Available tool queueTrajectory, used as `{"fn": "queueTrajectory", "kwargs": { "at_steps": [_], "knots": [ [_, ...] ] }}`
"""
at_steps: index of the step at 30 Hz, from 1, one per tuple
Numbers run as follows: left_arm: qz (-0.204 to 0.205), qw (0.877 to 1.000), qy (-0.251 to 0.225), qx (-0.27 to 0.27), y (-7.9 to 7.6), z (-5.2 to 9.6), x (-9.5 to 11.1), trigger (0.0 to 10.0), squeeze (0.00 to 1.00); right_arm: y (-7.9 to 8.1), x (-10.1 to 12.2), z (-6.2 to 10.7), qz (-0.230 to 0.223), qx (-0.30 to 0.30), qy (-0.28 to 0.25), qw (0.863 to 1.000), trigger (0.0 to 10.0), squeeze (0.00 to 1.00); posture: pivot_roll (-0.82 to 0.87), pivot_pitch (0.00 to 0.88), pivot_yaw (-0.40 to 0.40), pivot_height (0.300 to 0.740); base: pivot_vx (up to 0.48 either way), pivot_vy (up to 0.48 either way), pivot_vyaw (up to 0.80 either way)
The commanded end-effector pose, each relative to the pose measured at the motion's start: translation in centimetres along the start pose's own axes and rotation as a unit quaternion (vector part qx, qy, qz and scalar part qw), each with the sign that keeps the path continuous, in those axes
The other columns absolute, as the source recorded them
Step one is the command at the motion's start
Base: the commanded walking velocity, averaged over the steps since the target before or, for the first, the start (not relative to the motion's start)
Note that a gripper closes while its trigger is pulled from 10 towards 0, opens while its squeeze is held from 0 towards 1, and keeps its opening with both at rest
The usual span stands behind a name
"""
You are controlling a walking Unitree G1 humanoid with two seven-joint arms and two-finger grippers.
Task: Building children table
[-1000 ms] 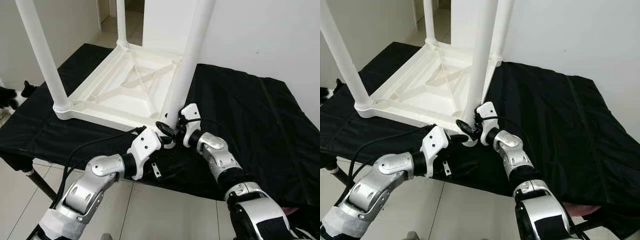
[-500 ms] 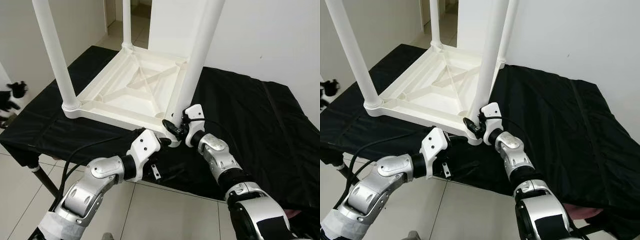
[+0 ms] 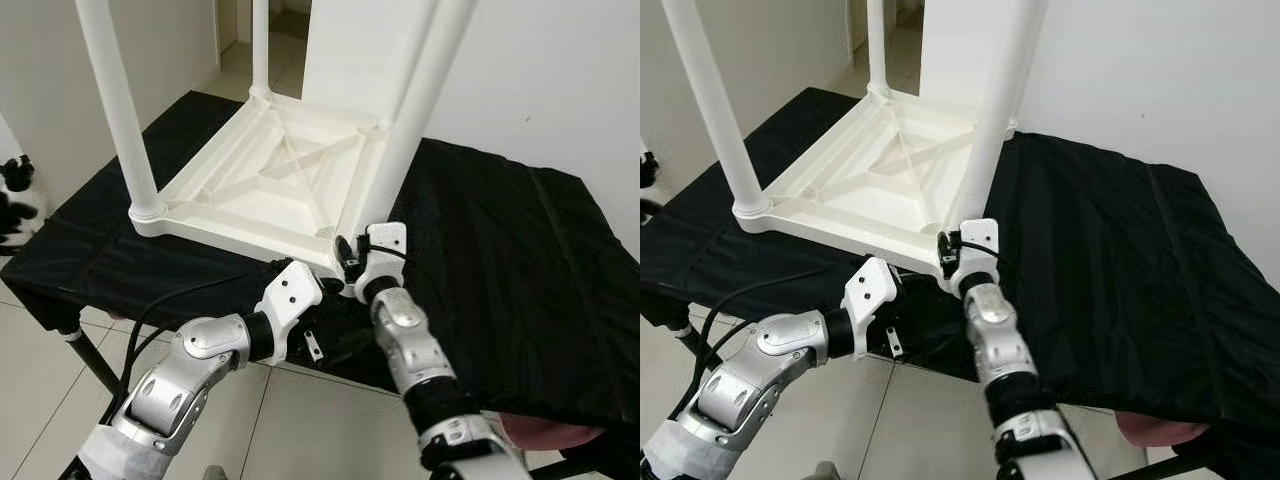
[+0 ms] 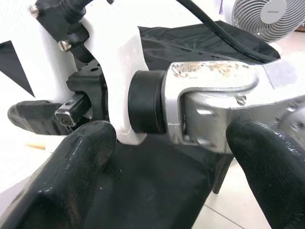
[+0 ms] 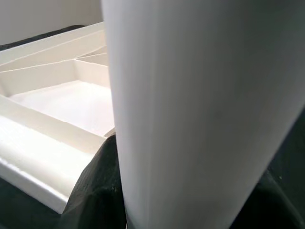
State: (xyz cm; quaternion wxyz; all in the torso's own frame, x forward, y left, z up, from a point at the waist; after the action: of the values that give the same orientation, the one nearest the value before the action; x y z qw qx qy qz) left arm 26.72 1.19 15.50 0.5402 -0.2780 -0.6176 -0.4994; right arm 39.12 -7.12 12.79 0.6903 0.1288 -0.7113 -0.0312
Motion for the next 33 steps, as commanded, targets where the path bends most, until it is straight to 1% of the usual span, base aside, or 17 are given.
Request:
{"fn": "queueTrajectory", "kwargs": {
  "at_steps": [1, 6, 7, 8, 9, 10, 14, 15, 20, 22, 24, 25, 26, 27, 30, 31, 33],
  "knots": [
    [-0.002, 1.0, 0.001, -0.003, -0.1, -0.3, 0.1, 10.0, 0.0, -1.2, -0.8, 0.4, 0.006, -0.033, 0.014, 0.999, 0.0, 0.0, 0.01, 0.0, -0.098, 0.74, 0.0, 0.0, 0.0],
    [-0.003, 1.0, 0.0, -0.005, -0.1, -0.4, 0.1, 10.0, 0.0, -1.0, -0.5, 0.4, 0.005, -0.028, 0.011, 1.0, 0.0, 0.0, 0.01, 0.0, -0.098, 0.74, 0.0, 0.0, 0.0],
    [-0.005, 1.0, 0.0, -0.004, 0.0, -0.4, 0.1, 10.0, 0.0, -1.2, -0.4, 0.4, 0.003, -0.031, 0.011, 0.999, 3.1, 0.0, 0.0, 0.0, -0.092, 0.74, 0.0, 0.0, 0.0],
    [-0.006, 1.0, 0.0, -0.002, 0.3, -0.3, 0.1, 10.0, 0.0, -1.4, -0.2, 0.4, 0.007, -0.034, 0.01, 0.999, 8.5, 0.0, -0.01, 0.0, -0.088, 0.74, 0.0, 0.0, 0.0],
    [-0.006, 1.0, 0.0, -0.002, 0.3, -0.3, 0.1, 10.0, 0.0, -1.4, -0.2, 0.4, 0.007, -0.034, 0.01, 0.999, 8.5, 0.0, -0.01, 0.0, -0.088, 0.74, 0.0, 0.0, 0.0],
    [-0.007, 1.0, 0.0, -0.001, 0.4, -0.3, 0.2, 10.0, 0.0, -1.6, -0.1, 0.5, 0.003, -0.034, 0.009, 0.999, 10.0, 0.0, -0.01, 0.0, -0.087, 0.74, 0.0, 0.0, 0.0],
    [-0.007, 1.0, 0.0, 0.0, 0.6, -0.3, 0.2, 10.0, 0.0, -1.7, 0.1, 0.5, 0.002, -0.035, 0.007, 0.999, 10.0, 0.0, -0.01, 0.0, -0.085, 0.74, 0.0, 0.0, 0.0],
    [-0.007, 1.0, -0.001, 0.0, 0.6, -0.3, 0.2, 10.0, 0.0, -1.9, 0.4, 0.7, -0.002, -0.034, 0.001, 0.999, 10.0, 1.0, -0.01, 0.0, -0.084, 0.74, 0.0, 0.0, 0.0],
    [-0.007, 1.0, -0.001, 0.0, 0.6, -0.3, 0.3, 10.0, 0.0, -1.8, 0.8, 0.9, -0.01, -0.021, -0.006, 1.0, 10.0, 1.0, -0.01, 0.0, -0.084, 0.74, 0.0, 0.0, 0.0],
    [-0.007, 1.0, -0.001, 0.001, 0.6, -0.3, 0.3, 10.0, 0.0, -1.7, 1.1, 1.2, -0.018, 0.011, -0.006, 1.0, 10.0, 1.0, -0.01, 0.0, -0.084, 0.74, 0.0, 0.0, 0.0],
    [-0.007, 1.0, 0.0, 0.001, 0.5, -0.3, 0.3, 10.0, 0.0, -1.6, 1.4, 1.7, -0.022, 0.074, -0.001, 0.997, 10.0, 1.0, -0.01, 0.0, -0.084, 0.74, 0.0, 0.0, 0.0],
    [-0.007, 1.0, 0.0, 0.001, 0.5, -0.3, 0.3, 10.0, 0.0, -1.6, 1.4, 1.7, -0.022, 0.074, -0.001, 0.997, 10.0, 1.0, -0.01, 0.0, -0.084, 0.74, 0.0, 0.0, 0.0],
    [-0.006, 1.0, 0.0, 0.001, 0.5, -0.3, 0.2, 10.0, 0.0, -1.6, 1.2, 1.7, -0.02, 0.112, 0.013, 0.993, 10.0, 0.0, -0.01, 0.0, -0.08, 0.74, 0.0, 0.0, 0.0],
    [-0.006, 1.0, 0.001, 0.0, 0.5, -0.2, 0.2, 10.0, 0.0, -1.6, 1.1, 1.7, -0.006, 0.15, 0.02, 0.988, 10.0, 0.0, -0.01, 0.0, -0.076, 0.74, 0.0, 0.0, 0.0],
    [-0.006, 1.0, 0.0, 0.0, 0.5, -0.2, 0.2, 10.0, 0.0, -1.4, 1.0, 1.6, 0.01, 0.188, 0.029, 0.982, 10.0, 0.0, 0.0, 0.0, -0.073, 0.74, 0.0, 0.0, 0.0],
    [-0.006, 1.0, 0.0, -0.001, 0.6, -0.2, 0.3, 10.0, 0.0, -1.1, 0.9, 1.4, 0.027, 0.233, 0.039, 0.971, 10.0, 0.0, 0.0, 0.0, -0.073, 0.74, 0.0, 0.0, 0.0],
    [-0.006, 1.0, 0.0, -0.001, 0.6, -0.2, 0.3, 10.0, 0.0, -1.1, 0.9, 1.4, 0.027, 0.233, 0.039, 0.971, 10.0, 0.0, 0.0, 0.0, -0.073, 0.74, 0.0, 0.0, 0.0]
  ]
}}
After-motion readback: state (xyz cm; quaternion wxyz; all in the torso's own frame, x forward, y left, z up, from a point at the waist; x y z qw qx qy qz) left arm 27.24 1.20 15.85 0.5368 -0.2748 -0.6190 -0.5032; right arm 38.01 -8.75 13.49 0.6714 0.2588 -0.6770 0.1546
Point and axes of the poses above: a point about 5 cm out from each wrist's last joint towards the gripper, its own z axis pointing back from the gripper into the wrist, its own x axis along the axis of the wrist's last joint, y = z × x, the point moved 6 cm from there along -z, pointing out of the wrist towards the gripper, and after that the axes turned 10 degrees about -z, right-handed, at the moved point
